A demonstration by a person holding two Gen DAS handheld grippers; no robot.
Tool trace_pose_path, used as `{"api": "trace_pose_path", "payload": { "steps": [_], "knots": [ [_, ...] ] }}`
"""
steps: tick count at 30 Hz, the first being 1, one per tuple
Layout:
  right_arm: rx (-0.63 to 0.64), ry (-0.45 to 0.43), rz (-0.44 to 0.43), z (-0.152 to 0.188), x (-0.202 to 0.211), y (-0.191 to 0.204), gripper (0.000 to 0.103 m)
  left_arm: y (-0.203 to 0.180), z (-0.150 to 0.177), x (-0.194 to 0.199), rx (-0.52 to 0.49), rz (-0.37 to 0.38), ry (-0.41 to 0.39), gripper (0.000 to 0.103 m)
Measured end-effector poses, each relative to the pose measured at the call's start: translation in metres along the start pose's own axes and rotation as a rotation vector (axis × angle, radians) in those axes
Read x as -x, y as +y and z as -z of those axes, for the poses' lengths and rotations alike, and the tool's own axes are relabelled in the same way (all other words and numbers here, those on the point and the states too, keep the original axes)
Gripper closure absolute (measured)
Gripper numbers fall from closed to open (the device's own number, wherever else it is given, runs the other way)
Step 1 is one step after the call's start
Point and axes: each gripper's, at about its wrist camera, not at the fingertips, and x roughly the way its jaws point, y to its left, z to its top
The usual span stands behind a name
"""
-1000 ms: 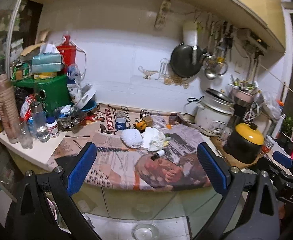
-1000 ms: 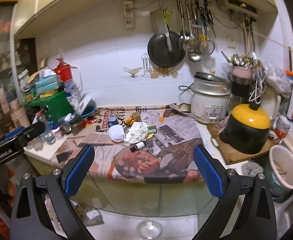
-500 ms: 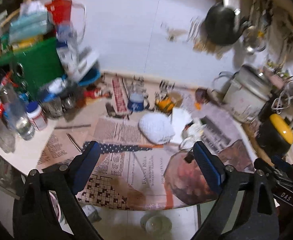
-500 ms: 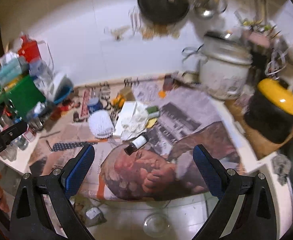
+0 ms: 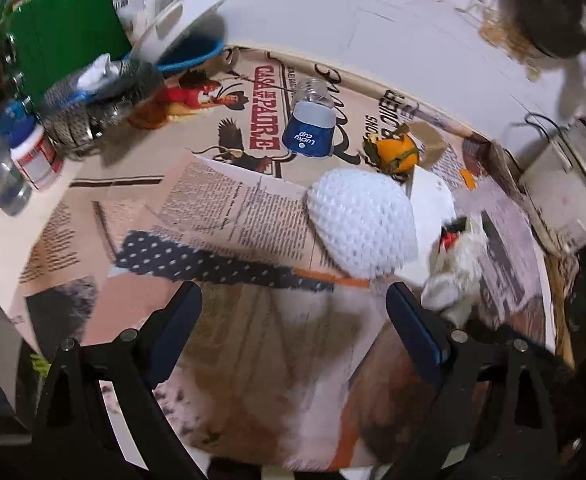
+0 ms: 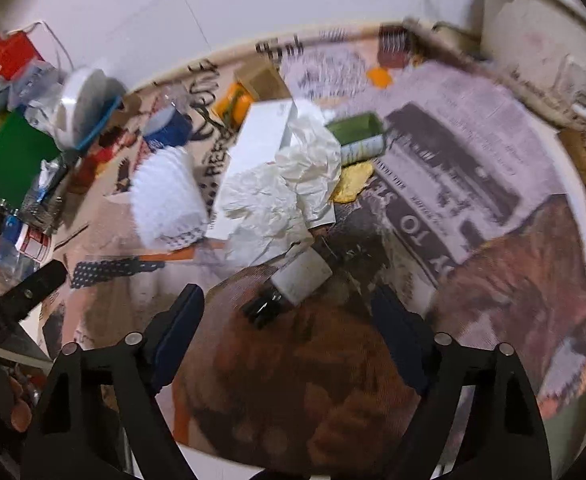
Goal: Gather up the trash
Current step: 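Grasp the white foam net with the left tool while the right tool grasps the small dark bottle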
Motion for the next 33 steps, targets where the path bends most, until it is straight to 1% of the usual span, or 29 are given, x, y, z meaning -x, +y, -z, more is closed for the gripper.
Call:
{"api": "trace_pose_path", "payload": {
  "steps": [1, 4, 6, 9, 10, 11, 13, 16, 20, 24, 25, 26, 27, 29, 30, 32, 33],
  "knots": [
    [-0.008, 0.014, -0.012, -0.002, -0.007, -0.002, 0.024, -0.001, -0.003, -0.004, 0.011, -0.002, 0.0, 0.009],
    [-0.046, 0.047, -0.041, -0.007, -0.024, -0.008, 0.024, -0.008, -0.015, -0.02, 0.047, -0.003, 0.007, 0.009],
    [-0.045, 0.052, -0.032, -0.009, -0.028, -0.008, 0.028, -0.014, -0.022, -0.031, 0.061, 0.005, 0.016, 0.009],
    [-0.034, 0.067, -0.025, -0.013, -0.034, -0.009, 0.038, -0.028, -0.03, -0.045, 0.071, 0.007, 0.008, 0.009],
    [-0.029, 0.068, -0.026, -0.013, -0.033, -0.01, 0.044, -0.031, -0.032, -0.048, 0.074, 0.007, 0.009, 0.009],
    [-0.022, 0.066, -0.03, -0.014, -0.031, -0.011, 0.05, -0.037, -0.035, -0.055, 0.077, 0.016, 0.018, 0.009],
    [-0.021, 0.074, -0.046, -0.014, -0.029, -0.015, 0.057, -0.044, -0.038, -0.065, 0.084, 0.035, 0.04, 0.009],
    [-0.031, 0.081, -0.056, -0.014, -0.03, -0.024, 0.059, -0.052, -0.04, -0.082, 0.111, 0.047, 0.069, 0.009],
    [-0.026, 0.078, -0.039, -0.014, -0.023, -0.036, 0.064, -0.055, -0.039, -0.101, 0.136, 0.032, 0.098, 0.009],
    [-0.03, 0.072, -0.023, -0.013, -0.017, -0.045, 0.068, -0.058, -0.039, -0.113, 0.128, 0.025, 0.111, 0.009],
    [-0.032, 0.071, -0.018, -0.012, -0.015, -0.048, 0.068, -0.059, -0.039, -0.113, 0.113, 0.014, 0.102, 0.013],
    [-0.033, 0.068, -0.014, -0.012, -0.014, -0.051, 0.068, -0.061, -0.039, -0.113, 0.091, 0.0, 0.088, 0.02],
    [-0.034, 0.066, -0.01, -0.012, -0.012, -0.053, 0.068, -0.063, -0.039, -0.113, 0.069, -0.003, 0.08, 0.022],
    [-0.038, 0.062, -0.003, -0.01, -0.009, -0.056, 0.07, -0.063, -0.041, -0.112, 0.04, -0.004, 0.065, 0.032],
    [-0.043, 0.061, -0.001, -0.01, -0.008, -0.057, 0.07, -0.063, -0.04, -0.111, 0.024, -0.012, 0.051, 0.035],
    [-0.055, 0.053, 0.004, -0.009, -0.004, -0.059, 0.071, -0.061, -0.041, -0.107, 0.011, -0.01, 0.043, 0.044],
    [-0.059, 0.05, 0.006, -0.008, -0.002, -0.059, 0.071, -0.059, -0.041, -0.103, 0.01, -0.003, 0.038, 0.047]
  ]
}}
